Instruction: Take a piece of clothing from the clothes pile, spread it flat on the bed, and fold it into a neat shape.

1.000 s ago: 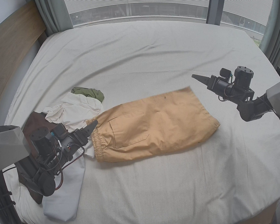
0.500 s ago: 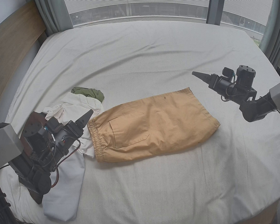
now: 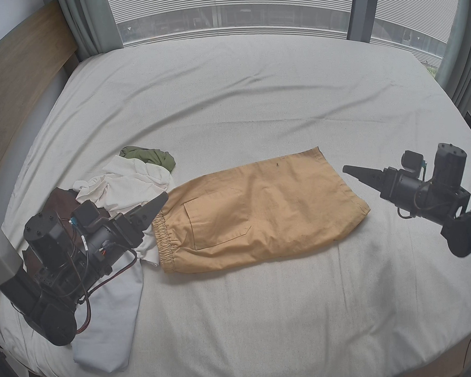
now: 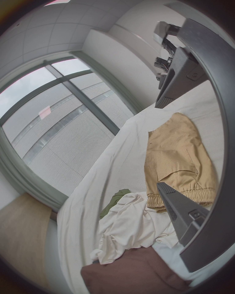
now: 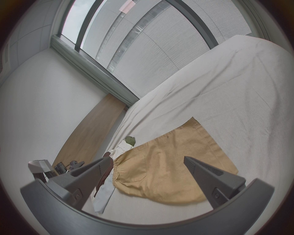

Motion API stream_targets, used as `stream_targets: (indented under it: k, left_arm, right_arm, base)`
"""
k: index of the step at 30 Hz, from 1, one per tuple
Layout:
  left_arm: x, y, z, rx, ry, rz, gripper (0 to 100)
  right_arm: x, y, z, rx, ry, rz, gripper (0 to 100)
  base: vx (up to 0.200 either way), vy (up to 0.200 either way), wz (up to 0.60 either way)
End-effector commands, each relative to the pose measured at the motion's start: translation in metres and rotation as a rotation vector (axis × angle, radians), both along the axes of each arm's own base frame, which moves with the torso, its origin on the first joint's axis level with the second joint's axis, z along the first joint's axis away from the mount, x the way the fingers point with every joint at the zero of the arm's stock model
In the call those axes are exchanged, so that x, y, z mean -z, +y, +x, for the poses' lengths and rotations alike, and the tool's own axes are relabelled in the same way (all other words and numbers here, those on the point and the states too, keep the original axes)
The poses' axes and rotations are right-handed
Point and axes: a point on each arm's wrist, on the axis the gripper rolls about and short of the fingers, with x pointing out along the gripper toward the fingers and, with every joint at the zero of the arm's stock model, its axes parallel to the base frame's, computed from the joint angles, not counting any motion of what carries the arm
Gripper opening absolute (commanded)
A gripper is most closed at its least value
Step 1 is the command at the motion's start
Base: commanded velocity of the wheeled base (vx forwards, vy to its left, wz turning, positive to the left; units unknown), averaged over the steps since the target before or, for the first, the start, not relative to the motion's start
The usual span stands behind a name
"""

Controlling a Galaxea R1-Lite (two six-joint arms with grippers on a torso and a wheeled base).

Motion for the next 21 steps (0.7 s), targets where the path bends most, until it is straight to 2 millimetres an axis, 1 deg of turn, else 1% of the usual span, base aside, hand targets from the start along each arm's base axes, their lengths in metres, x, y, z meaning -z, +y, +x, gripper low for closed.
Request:
stream_targets:
  k: [1, 4, 7, 11, 16, 21]
  left_arm:
    - [0.013, 0.000, -0.011, 0.011, -0.057, 0.211, 100]
    - [0.019, 0.000, -0.013, 0.003, -0.067, 0.275, 100]
    - [0.021, 0.000, -0.013, 0.004, -0.067, 0.289, 100]
    - [0.024, 0.001, -0.011, -0.002, -0.063, 0.307, 100]
    - [0.029, 0.010, -0.008, -0.033, -0.090, 0.399, 100]
    - [0.030, 0.012, -0.010, -0.034, -0.091, 0.414, 100]
  right_arm:
    - [0.028, -0.004, -0.010, 0.001, 0.007, -0.020, 100]
    - [0.031, -0.004, -0.010, 0.000, 0.020, -0.021, 100]
    - [0.034, -0.005, -0.010, 0.003, 0.034, -0.019, 100]
    - [0.044, -0.007, -0.007, 0.010, 0.069, -0.024, 100]
    - [0.050, -0.011, -0.005, 0.024, 0.089, -0.026, 100]
    - [0.059, -0.011, -0.001, 0.025, 0.116, -0.029, 100]
  base:
    - [0.000, 0.000, 0.00]
    - [0.000, 0.000, 0.00]
    - [0.000, 0.000, 0.00]
    - [0.000, 0.000, 0.00]
    - [0.000, 0.000, 0.00]
    - [0.000, 0.000, 0.00]
